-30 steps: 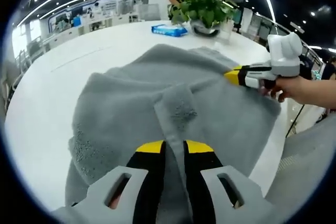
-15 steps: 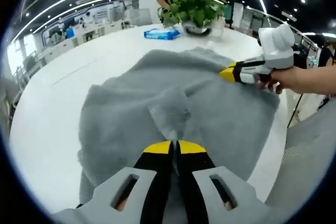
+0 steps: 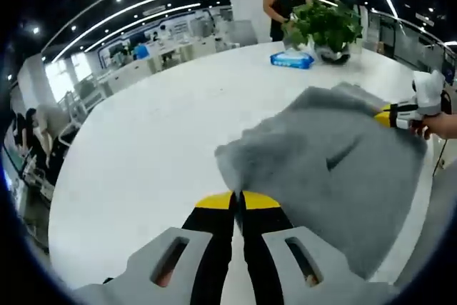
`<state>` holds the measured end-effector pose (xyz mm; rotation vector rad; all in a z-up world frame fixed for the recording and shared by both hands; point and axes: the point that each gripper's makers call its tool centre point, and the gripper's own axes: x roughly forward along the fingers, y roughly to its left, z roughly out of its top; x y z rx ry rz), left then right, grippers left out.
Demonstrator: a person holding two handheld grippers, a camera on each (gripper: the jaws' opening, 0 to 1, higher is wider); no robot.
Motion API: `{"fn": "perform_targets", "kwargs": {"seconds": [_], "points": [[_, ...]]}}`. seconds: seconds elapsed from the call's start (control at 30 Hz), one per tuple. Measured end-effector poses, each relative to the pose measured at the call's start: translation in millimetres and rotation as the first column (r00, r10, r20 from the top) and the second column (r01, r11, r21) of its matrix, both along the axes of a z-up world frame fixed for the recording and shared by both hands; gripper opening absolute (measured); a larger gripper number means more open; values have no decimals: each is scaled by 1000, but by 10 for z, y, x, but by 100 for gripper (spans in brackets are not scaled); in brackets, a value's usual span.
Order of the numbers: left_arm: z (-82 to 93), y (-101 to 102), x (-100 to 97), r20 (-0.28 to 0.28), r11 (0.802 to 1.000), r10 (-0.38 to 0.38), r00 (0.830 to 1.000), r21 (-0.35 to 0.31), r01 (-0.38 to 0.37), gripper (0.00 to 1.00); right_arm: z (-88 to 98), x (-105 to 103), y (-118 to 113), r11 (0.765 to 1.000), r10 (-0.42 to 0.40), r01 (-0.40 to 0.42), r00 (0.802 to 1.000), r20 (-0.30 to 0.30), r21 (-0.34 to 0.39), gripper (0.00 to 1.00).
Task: Open the folded towel by lifting each exposed corner and separating the folded layers until the towel lies flat within the target outline without major curled edges
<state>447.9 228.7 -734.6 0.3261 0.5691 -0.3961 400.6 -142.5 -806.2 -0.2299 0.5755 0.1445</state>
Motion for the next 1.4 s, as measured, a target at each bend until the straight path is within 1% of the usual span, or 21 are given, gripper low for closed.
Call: {"fn": "perform_targets", "kwargs": {"seconds": [0.13, 0.17, 0.3, 0.37, 0.5, 0.57, 0.63, 0.73, 0.8, 0.9, 0.97, 1.03, 1.07, 1.1, 1.13, 1.2, 1.23, 1.27, 1.3, 1.37, 1.4], "points": [[74, 279, 125, 21, 999, 37, 999, 39, -38, 3, 1, -2, 0, 1000, 2, -2, 1000, 0, -3, 3], [105, 379, 167, 30, 997, 60, 998, 45, -61, 3, 0, -1, 0, 1000, 2, -2, 1000, 0, -4, 3], [178, 600, 265, 49, 994, 101, 994, 47, -103, 3, -3, 2, 2, 1000, 5, -5, 1000, 0, -9, 3], [205, 740, 322, 64, 990, 116, 991, 73, -120, 3, -2, 2, 3, 1000, 7, -7, 1000, 1, -12, 3], [245, 998, 447, 88, 981, 154, 984, 101, -163, 3, -1, -1, 6, 1000, 9, -9, 1000, 1, -16, 3], [251, 1117, 516, 97, 976, 171, 980, 118, -182, 3, 3, -4, 10, 1000, 11, -11, 1000, 1, -21, 2], [235, 1209, 570, 95, 972, 190, 977, 120, -200, 3, 3, -1, 10, 1000, 13, -13, 1000, 0, -25, 2], [176, 1332, 615, 85, 965, 220, 972, 128, -229, 3, 5, -2, 12, 1000, 14, -14, 1000, 0, -28, 2], [123, 1397, 611, 75, 959, 245, 967, 126, -253, 3, 4, -1, 12, 999, 16, -16, 1000, -1, -30, 2], [51, 1435, 560, 62, 954, 273, 960, 111, -278, 4, 5, 2, 13, 999, 21, -21, 1000, -3, -31, 2], [27, 1423, 494, 62, 954, 277, 959, 104, -282, 6, 12, 12, -1, 1000, 24, -24, 1000, -19, -19, 3], [16, 1390, 422, 67, 957, 266, 962, 102, -272, 6, 10, 7, -28, 1000, -6, 7, 998, -58, 16, 6], [12, 1379, 388, 67, 957, 266, 962, 101, -271, 7, 11, 3, -59, 998, -47, 51, 995, -83, 46, 8], [5, 1345, 334, 66, 960, 256, 965, 98, -261, 8, 27, 18, -56, 996, -47, 53, 995, -84, 69, 9], [-2, 1324, 296, 65, 962, 251, 966, 96, -256, 8, 47, 34, -50, 994, -46, 52, 996, -71, 93, 10], [-25, 1237, 193, 57, 968, 235, 970, 72, -238, 12, 88, 47, -110, 994, -57, 61, 997, -47, 89, 17], [-37, 1171, 153, 52, 973, 224, 973, 46, -226, 14, 92, 40, -118, 994, -55, 59, 997, -48, 94, 21], [-69, 1082, 90, 37, 978, 206, 978, 19, -207, 16, 93, 34, -106, 992, -49, 55, 997, -54, 115, 24], [-100, 1039, 45, 24, 979, 202, 979, 13, -202, 17, 85, 3, -85, 987, -51, 62, 996, -75, 151, 27], [-171, 940, -46, -7, 982, 189, 982, -7, -189, 18, 88, -34, -64, 985, -26, 40, 996, -86, 169, 32], [-246, 841, -113, -40, 985, 167, 985, -29, -168, 20, 77, -55, -69, 986, -22, 38, 995, -97, 162, 34]]}}
